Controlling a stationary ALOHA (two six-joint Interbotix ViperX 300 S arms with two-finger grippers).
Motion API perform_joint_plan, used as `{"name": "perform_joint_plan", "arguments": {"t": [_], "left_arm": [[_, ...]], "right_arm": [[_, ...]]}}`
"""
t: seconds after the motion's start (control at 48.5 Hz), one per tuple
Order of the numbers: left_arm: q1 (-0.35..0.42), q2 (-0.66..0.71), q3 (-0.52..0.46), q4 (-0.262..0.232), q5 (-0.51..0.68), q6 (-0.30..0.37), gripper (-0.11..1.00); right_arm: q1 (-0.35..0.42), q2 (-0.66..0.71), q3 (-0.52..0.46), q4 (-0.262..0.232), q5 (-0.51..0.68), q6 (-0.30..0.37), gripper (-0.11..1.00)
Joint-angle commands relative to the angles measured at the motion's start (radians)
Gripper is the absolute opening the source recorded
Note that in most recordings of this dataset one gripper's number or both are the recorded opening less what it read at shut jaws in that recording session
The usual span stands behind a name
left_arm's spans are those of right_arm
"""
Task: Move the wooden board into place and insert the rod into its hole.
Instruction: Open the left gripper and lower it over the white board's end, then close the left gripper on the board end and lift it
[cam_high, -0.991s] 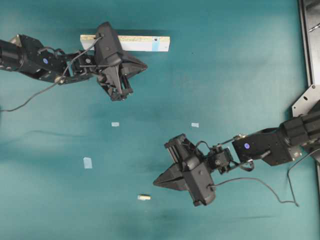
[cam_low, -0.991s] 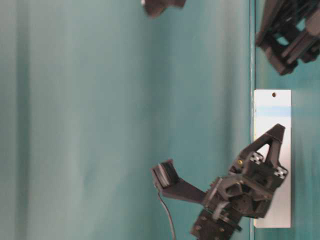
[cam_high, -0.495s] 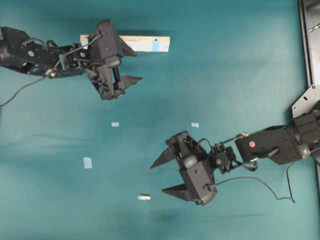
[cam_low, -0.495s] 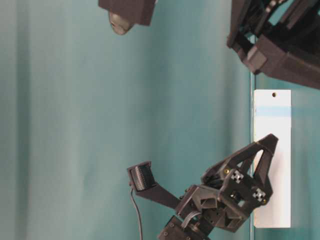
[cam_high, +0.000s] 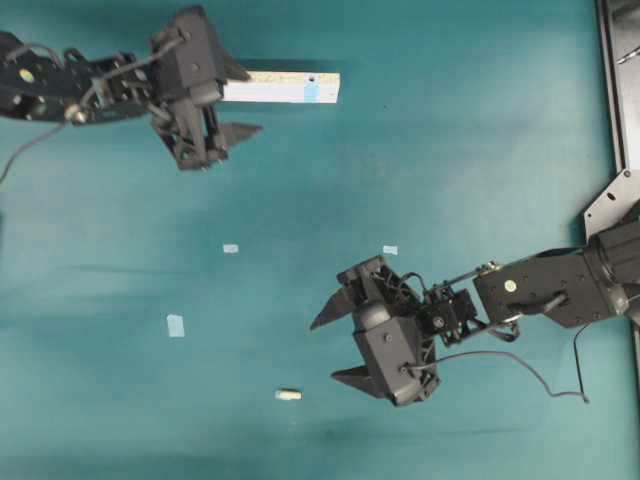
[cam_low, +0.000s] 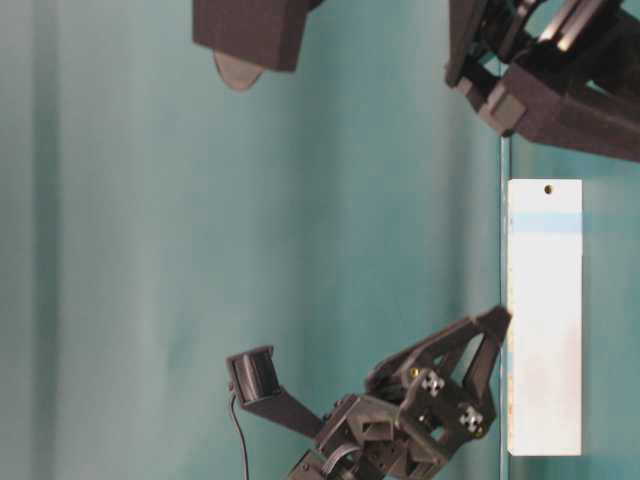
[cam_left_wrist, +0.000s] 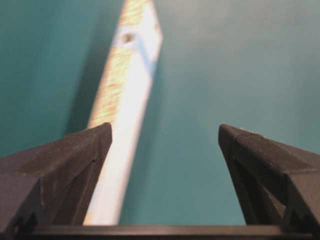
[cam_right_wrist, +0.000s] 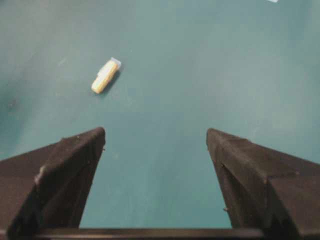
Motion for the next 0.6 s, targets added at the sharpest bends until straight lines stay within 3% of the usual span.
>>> {"name": "perform_joint_plan", "arguments": {"t": [0.0, 0.165, 0.578], "left_arm": [[0.035, -0.037, -0.005, 0.003, 0.008, 0.066, 0.91], [0.086, -0.04, -0.009, 0.003, 0.015, 0.147, 0.91], [0.101, 0.014, 0.023, 0.003, 0.015, 0.158, 0.91]], "right_arm": [[0.005, -0.028, -0.029, -0.003, 0.005, 0.002, 0.93], [0.005, -0.028, -0.037, -0.002, 0.005, 0.002, 0.93], [0.005, -0.034, -0.061, -0.002, 0.049, 0.003, 0.93]]}}
